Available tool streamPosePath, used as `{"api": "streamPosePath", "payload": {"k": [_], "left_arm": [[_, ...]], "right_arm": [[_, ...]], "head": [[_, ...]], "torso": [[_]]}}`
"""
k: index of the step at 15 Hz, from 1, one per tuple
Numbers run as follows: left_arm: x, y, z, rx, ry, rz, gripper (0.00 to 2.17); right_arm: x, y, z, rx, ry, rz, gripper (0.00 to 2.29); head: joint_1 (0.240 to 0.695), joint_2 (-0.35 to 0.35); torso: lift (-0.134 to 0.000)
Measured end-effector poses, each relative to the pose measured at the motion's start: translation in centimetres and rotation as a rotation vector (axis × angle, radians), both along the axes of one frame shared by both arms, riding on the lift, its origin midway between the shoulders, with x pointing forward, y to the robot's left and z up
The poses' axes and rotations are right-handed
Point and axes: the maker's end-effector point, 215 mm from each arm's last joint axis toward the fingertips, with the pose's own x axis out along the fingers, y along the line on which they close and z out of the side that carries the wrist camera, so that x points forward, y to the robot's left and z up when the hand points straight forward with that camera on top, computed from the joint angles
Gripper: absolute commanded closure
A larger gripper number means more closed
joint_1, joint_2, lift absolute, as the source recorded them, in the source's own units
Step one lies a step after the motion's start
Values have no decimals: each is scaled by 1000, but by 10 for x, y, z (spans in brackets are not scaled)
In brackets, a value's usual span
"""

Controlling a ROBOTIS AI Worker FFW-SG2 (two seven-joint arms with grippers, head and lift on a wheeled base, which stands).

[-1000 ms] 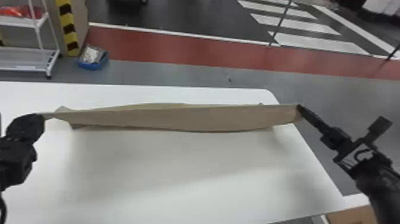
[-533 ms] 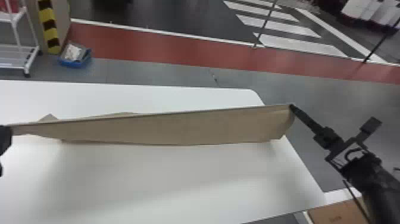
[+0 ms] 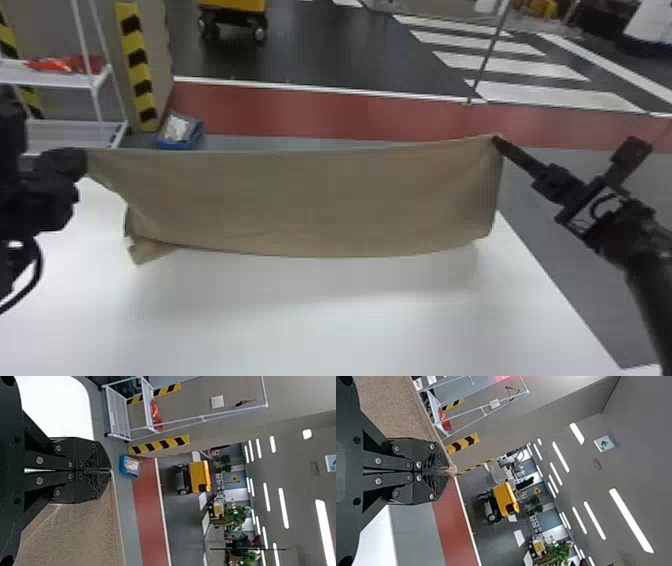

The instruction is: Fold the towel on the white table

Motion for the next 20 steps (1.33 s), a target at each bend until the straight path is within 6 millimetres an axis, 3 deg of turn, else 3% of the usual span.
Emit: {"api": "streamPosePath", "payload": {"k": [1,2,3,4,5,7,9,10,11,14,15,17,20], "left_arm": [[18,4,19,-26,-32,6,1430],[35,8,37,-55,-60,12,1430],[50,10,55,-81,-81,16,1430],[64,12,77,-108,-104,18,1430],[76,13,96,-134,-122,16,1430],[92,17,120,-163,-140,15,1430],[93,17,115,-169,-136,7,1430],[85,16,93,-173,-120,2,1430],[68,14,59,-181,-93,-8,1430],[-6,4,-27,-212,-32,-51,1430],[-27,1,-41,-214,-21,-55,1430],[-66,-6,-53,-216,-6,-53,1430],[-105,5,-42,-174,-23,16,1430]], "right_arm": [[17,13,14,10,-16,7,1625],[32,23,29,26,-32,10,1625],[45,29,44,41,-46,5,1625],[57,32,62,59,-62,-2,1625],[66,33,79,78,-77,-7,1625],[73,35,102,95,-102,4,1625],[69,38,98,99,-93,31,1625],[61,37,78,101,-70,47,1625],[46,36,48,102,-38,71,1625],[-3,32,-29,119,35,116,1625],[-16,30,-41,129,46,123,1625],[-42,20,-58,160,53,134,1625],[-75,4,-73,215,61,143,1625]], "head": [[515,-167],[461,-140],[461,-140],[404,-125],[378,-122],[342,-117],[332,-112],[366,-114],[406,-118],[534,-136],[593,-154],[628,-172],[670,-195]], "torso": [[-120],[-120],[-120],[-120],[-120],[-120],[-120],[-120],[-120],[-120],[-120],[-120],[-120]]}}
